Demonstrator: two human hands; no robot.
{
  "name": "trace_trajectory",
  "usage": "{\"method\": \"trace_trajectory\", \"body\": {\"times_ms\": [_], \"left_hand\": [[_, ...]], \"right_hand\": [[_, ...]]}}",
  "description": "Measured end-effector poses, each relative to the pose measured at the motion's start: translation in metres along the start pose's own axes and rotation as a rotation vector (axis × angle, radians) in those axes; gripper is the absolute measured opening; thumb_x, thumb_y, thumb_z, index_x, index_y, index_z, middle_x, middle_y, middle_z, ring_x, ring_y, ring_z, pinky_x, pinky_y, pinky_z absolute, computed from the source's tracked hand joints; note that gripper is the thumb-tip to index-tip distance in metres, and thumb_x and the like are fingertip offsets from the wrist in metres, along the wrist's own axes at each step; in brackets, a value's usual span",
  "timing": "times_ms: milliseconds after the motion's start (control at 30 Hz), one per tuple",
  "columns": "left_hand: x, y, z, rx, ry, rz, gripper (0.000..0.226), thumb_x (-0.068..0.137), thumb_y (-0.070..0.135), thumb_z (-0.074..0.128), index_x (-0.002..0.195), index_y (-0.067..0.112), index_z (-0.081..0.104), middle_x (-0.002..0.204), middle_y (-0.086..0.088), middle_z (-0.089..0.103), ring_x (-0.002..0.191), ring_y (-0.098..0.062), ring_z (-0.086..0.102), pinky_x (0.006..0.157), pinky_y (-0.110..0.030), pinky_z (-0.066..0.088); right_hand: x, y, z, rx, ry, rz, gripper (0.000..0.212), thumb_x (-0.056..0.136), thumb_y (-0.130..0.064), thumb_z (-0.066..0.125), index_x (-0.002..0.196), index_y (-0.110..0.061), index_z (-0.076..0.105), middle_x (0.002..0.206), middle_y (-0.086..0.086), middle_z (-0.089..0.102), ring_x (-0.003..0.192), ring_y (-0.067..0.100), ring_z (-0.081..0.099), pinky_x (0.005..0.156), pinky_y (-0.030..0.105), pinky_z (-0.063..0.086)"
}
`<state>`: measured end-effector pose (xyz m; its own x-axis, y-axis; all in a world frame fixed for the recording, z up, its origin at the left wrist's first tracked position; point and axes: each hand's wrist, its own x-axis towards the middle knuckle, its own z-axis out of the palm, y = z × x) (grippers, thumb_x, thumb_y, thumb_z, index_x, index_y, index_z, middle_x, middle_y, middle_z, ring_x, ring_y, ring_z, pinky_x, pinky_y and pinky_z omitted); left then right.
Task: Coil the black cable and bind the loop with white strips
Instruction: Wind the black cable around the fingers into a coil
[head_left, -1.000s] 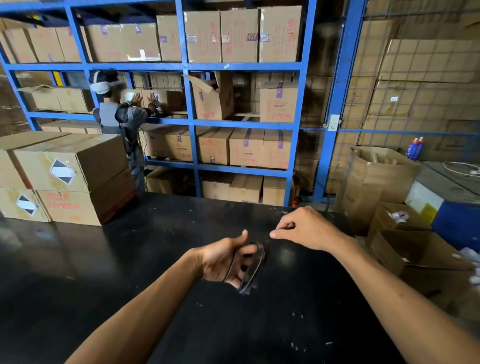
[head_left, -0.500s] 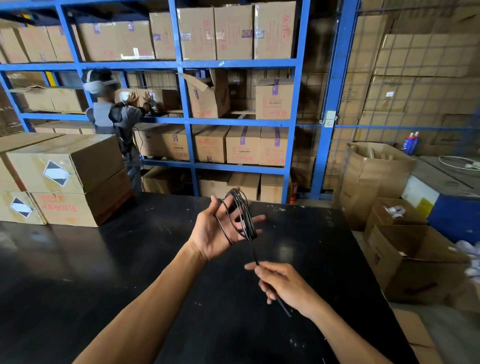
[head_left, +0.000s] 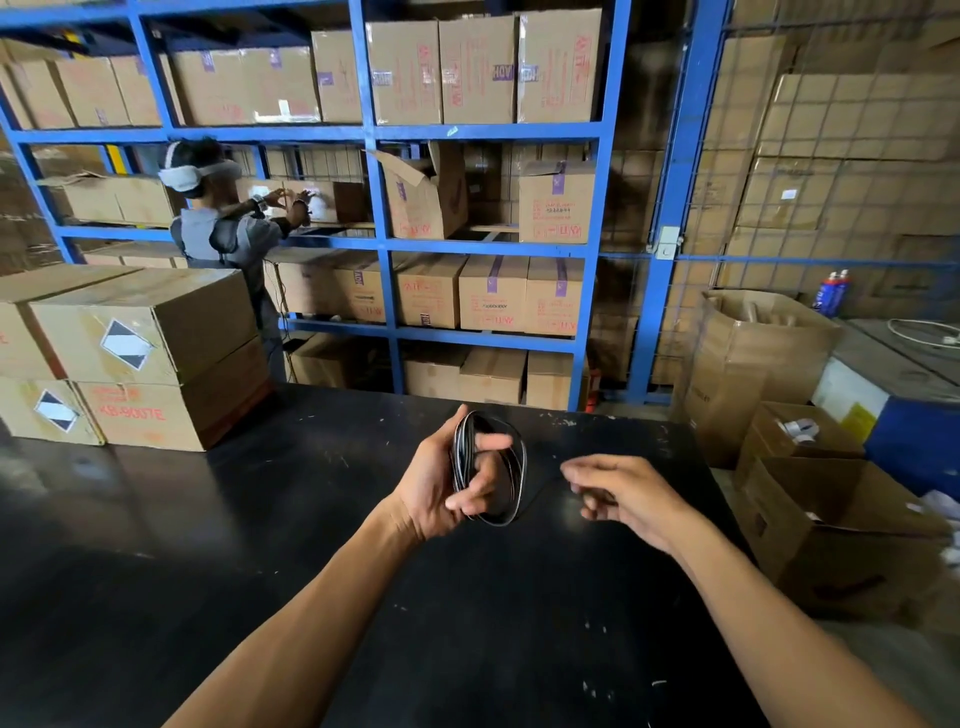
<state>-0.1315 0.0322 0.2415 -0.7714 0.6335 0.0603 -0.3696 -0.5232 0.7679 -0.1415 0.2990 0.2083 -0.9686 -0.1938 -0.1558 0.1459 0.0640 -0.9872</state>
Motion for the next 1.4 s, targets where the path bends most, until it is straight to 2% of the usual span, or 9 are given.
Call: {"method": "trace_trajectory", "body": {"times_ms": [133,267,400,600,767,867,1067,1233,1400], "left_hand": [[0.002,-0.010,-0.002,-0.058,0.138,0.075,0.068,0.100,0.055,0.036,0.060,0.005,0.060,0.037,-0.005,0.037,0.024,-0.013,0.028,0.030,-0.017,0.023],[0.007,-0.021,-0.004,-0.094,0.221,0.116,0.070,0.100,0.057,0.036,0.050,0.010,0.046,0.036,-0.002,0.032,0.025,-0.012,0.023,0.029,-0.019,0.019],[0.009,-0.028,-0.002,-0.097,0.240,0.115,0.074,0.097,0.061,0.040,0.042,0.012,0.038,0.034,-0.001,0.028,0.023,-0.012,0.022,0.028,-0.018,0.019],[0.007,-0.034,0.001,-0.017,0.228,0.078,0.079,0.090,0.069,0.049,0.037,0.013,0.032,0.032,-0.002,0.026,0.024,-0.015,0.020,0.028,-0.018,0.022],[0.010,-0.035,0.004,-0.016,0.217,0.099,0.081,0.090,0.069,0.051,0.035,0.012,0.031,0.031,-0.002,0.026,0.024,-0.015,0.020,0.029,-0.017,0.019],[0.010,-0.036,0.004,-0.012,0.206,0.102,0.082,0.090,0.070,0.050,0.035,0.011,0.030,0.031,-0.002,0.026,0.024,-0.015,0.021,0.028,-0.018,0.019],[0.011,-0.038,0.001,0.036,0.229,0.108,0.084,0.089,0.074,0.045,0.036,0.011,0.030,0.031,-0.002,0.026,0.025,-0.015,0.021,0.028,-0.018,0.021],[0.011,-0.039,-0.004,0.123,0.387,0.093,0.084,0.078,0.083,0.049,0.041,0.011,0.029,0.037,-0.003,0.023,0.032,-0.018,0.018,0.033,-0.024,0.019],[0.019,-0.041,-0.003,0.045,0.601,0.163,0.076,0.077,0.083,0.044,0.046,0.015,0.039,0.041,0.000,0.028,0.034,-0.015,0.022,0.037,-0.026,0.025]], "right_hand": [[0.003,-0.011,-0.003,0.348,0.017,-0.063,0.054,0.054,-0.032,0.101,0.100,-0.012,0.083,0.100,0.015,0.080,0.080,0.020,0.077,0.073,0.033,0.062],[-0.001,-0.008,0.011,0.624,0.037,-0.062,0.035,0.064,-0.024,0.097,0.093,-0.009,0.084,0.095,0.011,0.080,0.076,0.015,0.076,0.070,0.031,0.063],[-0.006,-0.007,0.034,0.632,0.066,-0.071,0.035,0.085,-0.028,0.082,0.115,-0.012,0.073,0.111,0.008,0.080,0.091,0.019,0.078,0.071,0.031,0.062],[-0.014,-0.016,0.057,-0.041,0.180,-0.312,0.030,0.107,-0.022,0.053,0.108,-0.041,0.076,0.088,-0.005,0.065,0.082,0.009,0.063,0.074,0.026,0.059],[-0.022,-0.015,0.077,-0.377,0.143,-0.334,0.042,0.104,-0.059,0.036,0.134,-0.042,0.061,0.128,-0.014,0.060,0.117,0.000,0.056,0.099,0.029,0.043],[-0.026,-0.017,0.088,-0.353,0.170,-0.335,0.044,0.101,-0.065,0.027,0.121,-0.046,0.061,0.122,-0.014,0.053,0.108,-0.012,0.050,0.092,0.020,0.038],[-0.029,-0.010,0.102,-0.466,0.183,-0.405,0.055,0.102,-0.063,0.028,0.144,-0.035,0.052,0.125,-0.019,0.058,0.107,-0.015,0.054,0.083,0.000,0.037],[-0.024,0.002,0.108,-0.454,0.349,-0.524,0.039,0.110,-0.034,0.041,0.142,-0.023,0.058,0.119,-0.007,0.064,0.105,0.001,0.064,0.084,0.012,0.051],[-0.017,0.004,0.111,-0.051,0.307,-0.486,0.027,0.109,-0.024,0.047,0.125,-0.037,0.064,0.079,-0.013,0.058,0.059,0.002,0.054,0.058,0.022,0.047]]}}
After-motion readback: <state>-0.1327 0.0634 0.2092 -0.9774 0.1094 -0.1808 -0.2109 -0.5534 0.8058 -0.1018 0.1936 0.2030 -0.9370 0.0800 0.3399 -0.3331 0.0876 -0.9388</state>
